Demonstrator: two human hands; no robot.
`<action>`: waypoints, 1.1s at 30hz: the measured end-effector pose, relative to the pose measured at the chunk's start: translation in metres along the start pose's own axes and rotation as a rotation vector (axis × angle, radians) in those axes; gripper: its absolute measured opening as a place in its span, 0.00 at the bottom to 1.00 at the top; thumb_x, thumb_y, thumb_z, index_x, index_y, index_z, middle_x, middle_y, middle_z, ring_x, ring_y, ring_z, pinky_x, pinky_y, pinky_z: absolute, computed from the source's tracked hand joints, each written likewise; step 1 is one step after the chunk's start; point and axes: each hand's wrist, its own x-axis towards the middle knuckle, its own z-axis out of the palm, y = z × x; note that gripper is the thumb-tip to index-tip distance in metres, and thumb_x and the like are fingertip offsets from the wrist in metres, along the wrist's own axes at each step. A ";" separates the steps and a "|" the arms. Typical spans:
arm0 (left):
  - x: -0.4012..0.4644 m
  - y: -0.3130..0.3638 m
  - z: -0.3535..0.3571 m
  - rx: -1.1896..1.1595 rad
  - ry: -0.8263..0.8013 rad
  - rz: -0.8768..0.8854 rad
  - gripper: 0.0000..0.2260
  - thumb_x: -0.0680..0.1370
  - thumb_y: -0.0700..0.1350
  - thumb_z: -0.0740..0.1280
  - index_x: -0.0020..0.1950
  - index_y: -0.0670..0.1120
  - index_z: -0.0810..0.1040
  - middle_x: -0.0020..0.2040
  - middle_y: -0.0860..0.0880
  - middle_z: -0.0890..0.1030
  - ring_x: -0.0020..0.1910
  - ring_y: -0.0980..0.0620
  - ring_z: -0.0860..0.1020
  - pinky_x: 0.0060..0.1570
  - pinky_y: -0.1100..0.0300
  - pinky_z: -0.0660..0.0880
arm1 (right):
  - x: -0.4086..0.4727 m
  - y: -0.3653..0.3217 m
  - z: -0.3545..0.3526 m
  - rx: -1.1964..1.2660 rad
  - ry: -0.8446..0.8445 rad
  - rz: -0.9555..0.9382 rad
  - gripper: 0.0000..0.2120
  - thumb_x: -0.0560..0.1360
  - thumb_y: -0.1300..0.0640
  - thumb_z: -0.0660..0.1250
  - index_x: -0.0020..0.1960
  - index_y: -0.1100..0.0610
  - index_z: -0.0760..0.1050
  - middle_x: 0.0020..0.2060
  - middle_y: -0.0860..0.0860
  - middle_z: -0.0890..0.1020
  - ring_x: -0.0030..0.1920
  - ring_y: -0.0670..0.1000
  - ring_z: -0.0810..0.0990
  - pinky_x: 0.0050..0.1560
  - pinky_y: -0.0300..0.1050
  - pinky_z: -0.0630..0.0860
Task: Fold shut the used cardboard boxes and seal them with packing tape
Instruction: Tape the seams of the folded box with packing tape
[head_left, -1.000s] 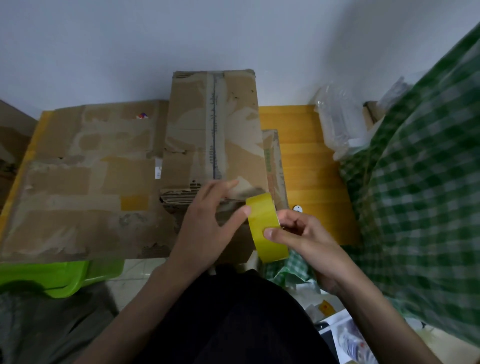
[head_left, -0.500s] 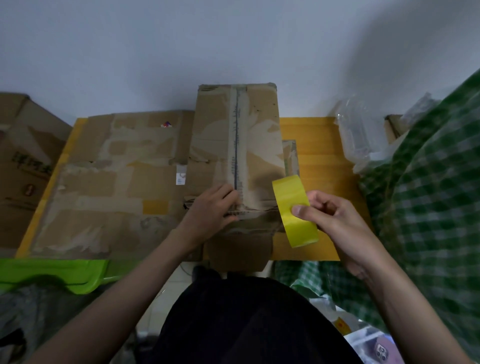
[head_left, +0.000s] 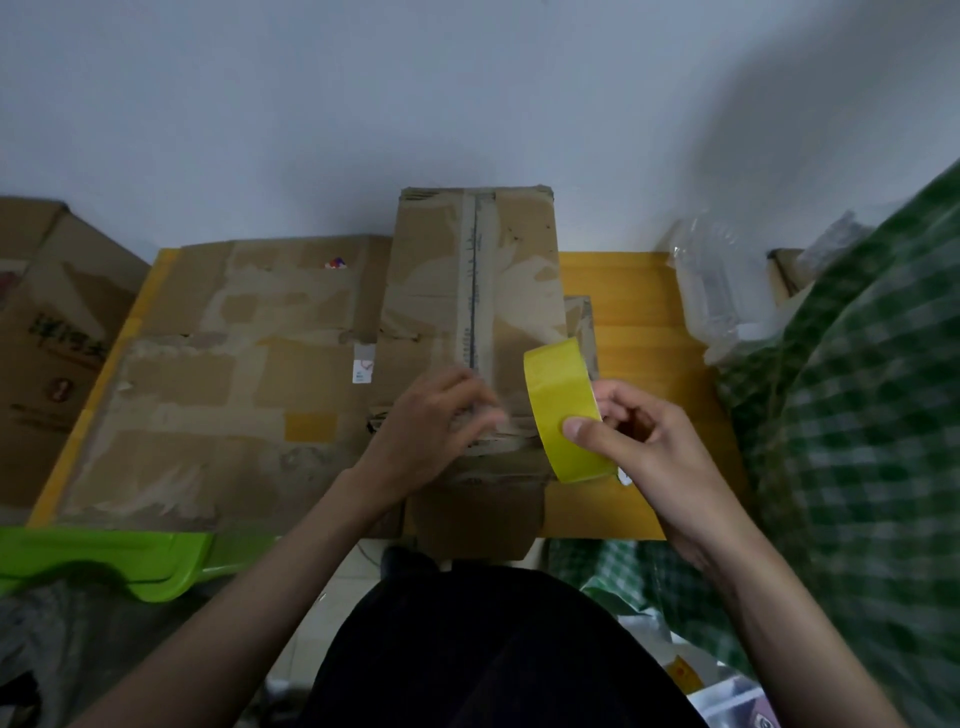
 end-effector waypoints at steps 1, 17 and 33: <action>0.005 0.012 -0.009 -0.072 0.097 -0.054 0.06 0.79 0.46 0.68 0.52 0.45 0.81 0.49 0.53 0.77 0.46 0.61 0.73 0.49 0.68 0.70 | 0.000 -0.001 0.002 0.005 -0.005 -0.020 0.04 0.76 0.62 0.72 0.46 0.62 0.79 0.35 0.56 0.68 0.39 0.50 0.68 0.40 0.37 0.67; 0.016 0.100 -0.045 0.067 0.251 -0.024 0.20 0.73 0.51 0.71 0.62 0.44 0.82 0.54 0.49 0.79 0.52 0.52 0.78 0.51 0.55 0.79 | 0.006 0.003 0.026 -0.085 -0.006 -0.190 0.10 0.70 0.49 0.72 0.45 0.55 0.78 0.37 0.60 0.69 0.40 0.58 0.70 0.42 0.53 0.68; 0.025 0.101 -0.044 0.093 0.310 -0.183 0.12 0.72 0.50 0.68 0.51 0.47 0.76 0.49 0.57 0.71 0.47 0.58 0.72 0.47 0.74 0.68 | 0.012 -0.002 0.047 -0.070 0.086 -0.203 0.07 0.75 0.61 0.74 0.52 0.54 0.81 0.40 0.45 0.83 0.44 0.42 0.80 0.46 0.35 0.75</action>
